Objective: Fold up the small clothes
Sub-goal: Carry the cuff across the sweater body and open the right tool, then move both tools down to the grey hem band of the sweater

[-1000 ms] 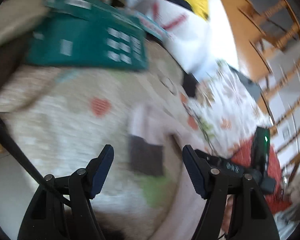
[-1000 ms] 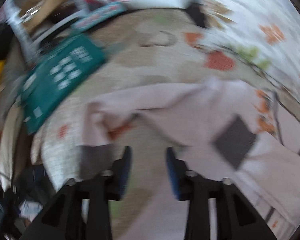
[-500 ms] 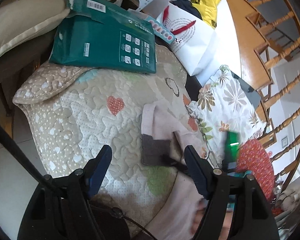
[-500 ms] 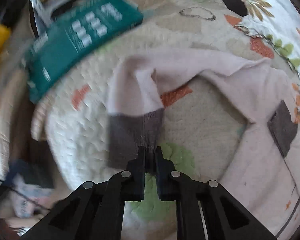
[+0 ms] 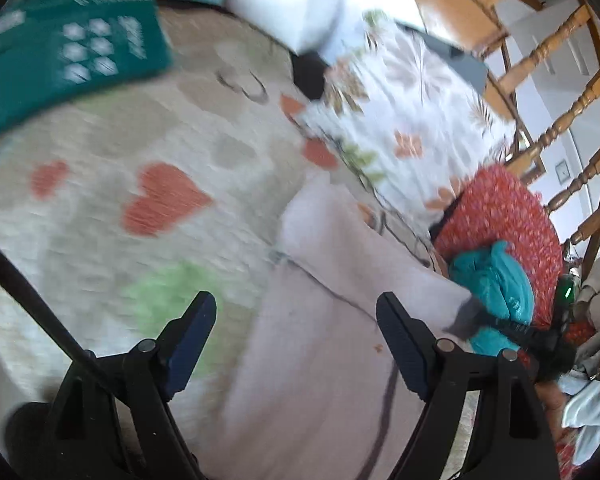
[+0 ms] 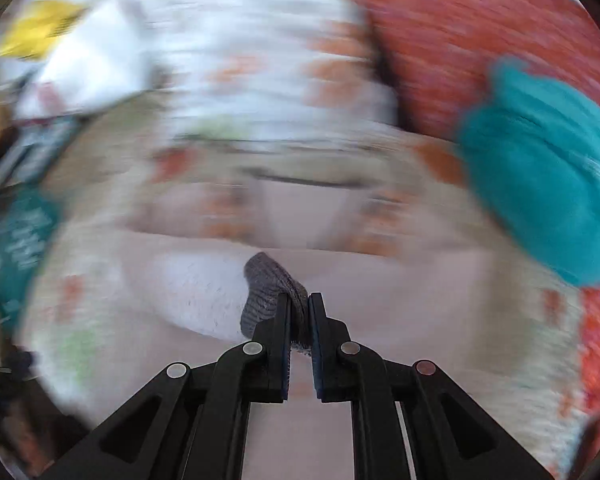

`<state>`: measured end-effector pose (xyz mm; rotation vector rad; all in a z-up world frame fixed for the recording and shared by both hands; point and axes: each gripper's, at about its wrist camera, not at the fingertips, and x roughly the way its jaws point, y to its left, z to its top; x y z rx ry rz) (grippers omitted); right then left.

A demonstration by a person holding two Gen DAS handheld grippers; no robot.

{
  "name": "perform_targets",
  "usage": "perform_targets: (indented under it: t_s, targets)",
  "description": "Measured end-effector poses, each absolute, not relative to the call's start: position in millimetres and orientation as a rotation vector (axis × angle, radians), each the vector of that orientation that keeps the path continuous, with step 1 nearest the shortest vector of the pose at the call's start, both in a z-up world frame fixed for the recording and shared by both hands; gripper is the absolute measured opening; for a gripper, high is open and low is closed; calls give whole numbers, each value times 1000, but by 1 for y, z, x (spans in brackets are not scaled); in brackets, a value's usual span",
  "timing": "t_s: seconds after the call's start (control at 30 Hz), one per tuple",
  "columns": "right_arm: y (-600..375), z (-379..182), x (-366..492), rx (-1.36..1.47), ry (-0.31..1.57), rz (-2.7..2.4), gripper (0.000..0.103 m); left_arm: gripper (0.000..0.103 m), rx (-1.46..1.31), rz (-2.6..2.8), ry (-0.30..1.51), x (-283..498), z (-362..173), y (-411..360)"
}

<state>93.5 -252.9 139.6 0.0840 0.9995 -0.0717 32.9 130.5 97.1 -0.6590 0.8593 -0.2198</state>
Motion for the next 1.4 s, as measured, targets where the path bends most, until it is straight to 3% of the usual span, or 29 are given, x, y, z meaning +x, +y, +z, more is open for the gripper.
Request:
perform_targets:
  t_s: [0.13, 0.23, 0.3, 0.4, 0.53, 0.87, 1.17, 1.33, 1.4]
  targets:
    - [-316, 103, 89, -11, 1065, -287, 13, 81, -617, -225, 903, 66, 77, 90]
    - [-334, 93, 80, 19, 1063, -341, 22, 81, -530, -186, 906, 81, 64, 76]
    - [-335, 98, 75, 57, 1028, -326, 38, 81, -469, -159, 879, 79, 58, 75]
    - [-324, 107, 75, 76, 977, -298, 47, 81, -315, -122, 854, 81, 49, 69]
    - [-309, 102, 74, 111, 960, -251, 48, 81, -243, -146, 893, 92, 41, 66]
    - [-344, 28, 25, 293, 1072, -322, 48, 81, -202, -158, 933, 94, 36, 60]
    - [-367, 11, -70, 463, 980, -346, 48, 83, -230, -165, 953, 90, 29, 62]
    - [-361, 2, -97, 463, 894, -348, 51, 88, -96, -158, 961, 76, 25, 49]
    - [-358, 0, -102, 462, 862, -342, 57, 89, -60, -146, 968, 68, 24, 44]
